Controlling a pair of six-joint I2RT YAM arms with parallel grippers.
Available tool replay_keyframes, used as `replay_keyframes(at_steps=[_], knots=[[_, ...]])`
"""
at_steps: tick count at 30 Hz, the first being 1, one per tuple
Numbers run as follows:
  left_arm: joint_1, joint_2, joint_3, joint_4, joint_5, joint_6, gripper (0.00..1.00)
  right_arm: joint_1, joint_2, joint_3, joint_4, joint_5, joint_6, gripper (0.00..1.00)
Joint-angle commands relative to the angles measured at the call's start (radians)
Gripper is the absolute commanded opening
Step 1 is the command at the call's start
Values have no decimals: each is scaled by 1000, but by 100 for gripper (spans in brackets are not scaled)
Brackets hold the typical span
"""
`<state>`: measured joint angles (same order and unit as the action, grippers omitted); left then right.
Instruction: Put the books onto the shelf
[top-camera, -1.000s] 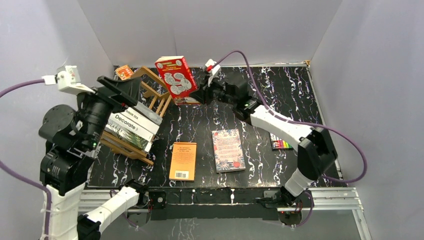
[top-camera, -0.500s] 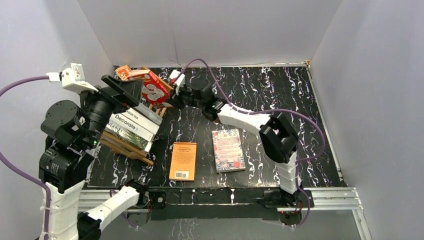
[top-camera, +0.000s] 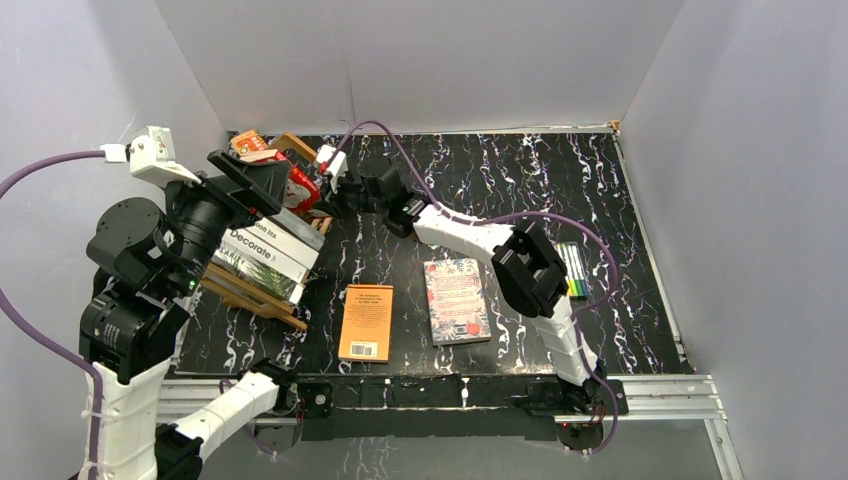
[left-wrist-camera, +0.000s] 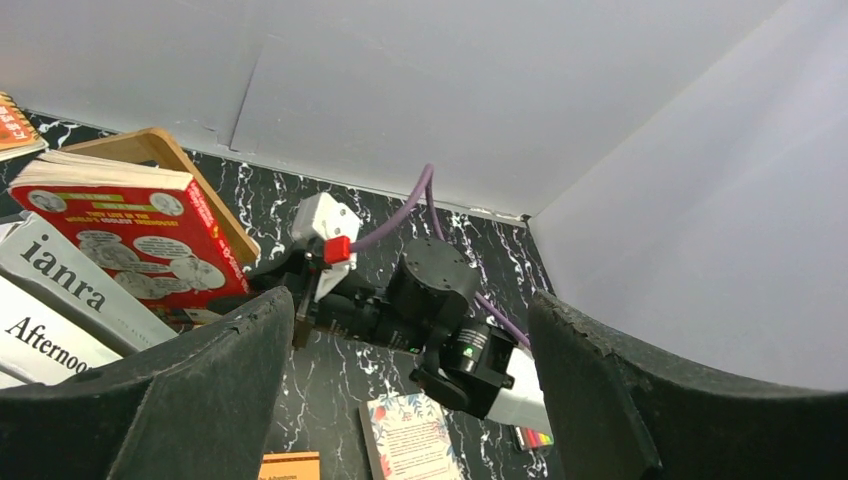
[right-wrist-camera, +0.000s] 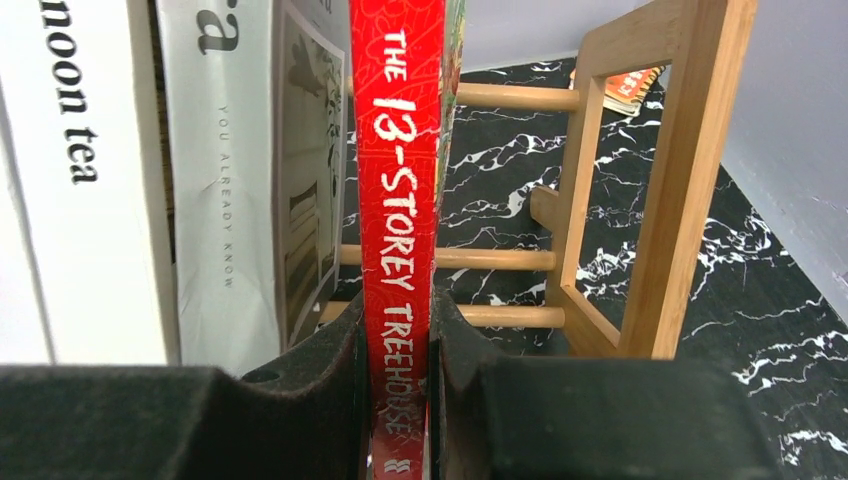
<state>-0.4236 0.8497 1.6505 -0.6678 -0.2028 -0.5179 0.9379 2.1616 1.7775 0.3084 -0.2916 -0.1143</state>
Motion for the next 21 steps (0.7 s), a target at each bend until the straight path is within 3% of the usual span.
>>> replay_keyframes(at_steps=[1,15,21], knots=[[0,22,19,-12,12,-15,84,16,49,146,14,-10,-40,0],[0,49,8,-23,14,-27,84,31,141,238,-89,2,-44,1],[0,58,6,-26,16,-28,84,36,178,289,-126,4,-42,16]])
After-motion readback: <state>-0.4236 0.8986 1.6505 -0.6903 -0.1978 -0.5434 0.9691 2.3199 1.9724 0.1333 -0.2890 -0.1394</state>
